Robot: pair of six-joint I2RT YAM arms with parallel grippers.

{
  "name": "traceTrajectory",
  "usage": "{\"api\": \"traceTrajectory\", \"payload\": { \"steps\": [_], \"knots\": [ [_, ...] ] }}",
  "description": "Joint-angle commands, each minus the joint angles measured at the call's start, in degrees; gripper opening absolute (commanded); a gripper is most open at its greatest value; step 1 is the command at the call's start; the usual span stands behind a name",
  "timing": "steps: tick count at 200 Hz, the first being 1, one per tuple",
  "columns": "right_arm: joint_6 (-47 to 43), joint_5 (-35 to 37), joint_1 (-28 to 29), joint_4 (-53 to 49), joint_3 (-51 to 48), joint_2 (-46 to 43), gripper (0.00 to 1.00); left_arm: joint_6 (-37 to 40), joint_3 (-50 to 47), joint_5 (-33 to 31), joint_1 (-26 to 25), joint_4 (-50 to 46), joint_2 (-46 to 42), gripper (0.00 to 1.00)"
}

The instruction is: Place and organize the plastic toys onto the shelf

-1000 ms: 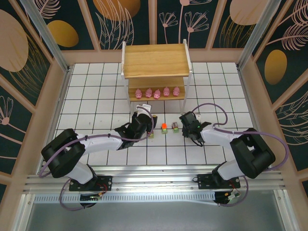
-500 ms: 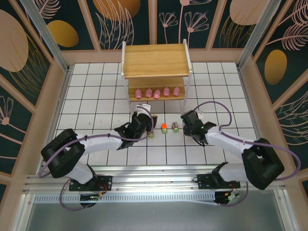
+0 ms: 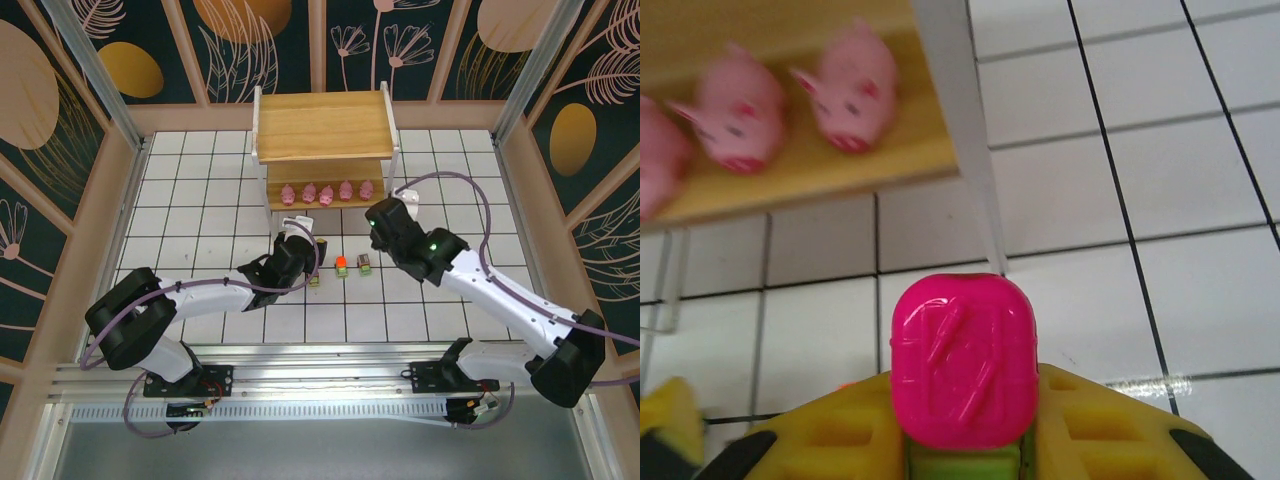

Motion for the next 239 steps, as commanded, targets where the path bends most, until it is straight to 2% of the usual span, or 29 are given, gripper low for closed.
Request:
{"api": "traceTrajectory", "payload": {
  "steps": [1,64,107,155,193,239],
  "knots": [
    [-0.86,4.86,2.08,-6.34,7.07,1.48,0.22,-0.81,-0.63,0.65,0.37,0.14,-1.22,0.65],
    [-9.01,7.82,3.82,-11.96,28.42,8.73,0.22,-1.24,-0.37,2.21,0.43,0.51,-0.21,0.65],
    [-15.31,6.07,0.84,-12.96,41.17,14.85,0.23,-0.48,-0.44,3.08,0.35,1.2,-0.23,0.65],
    [-19.3,0.95,-4.63,-10.88,47.48,20.48,0.23,0.07,-1.32,2.41,0.37,2.07,-1.64,0.68],
    [-21.2,-1.56,-6.78,-12.63,54.09,25.75,0.23,0.08,-1.34,2.23,0.4,2.01,-1.74,0.69],
    [-22.6,-4.89,-9.28,-13.36,55.51,28.74,0.23,-0.04,-1.5,2.22,0.43,2.01,-2.17,0.69]
  ]
}}
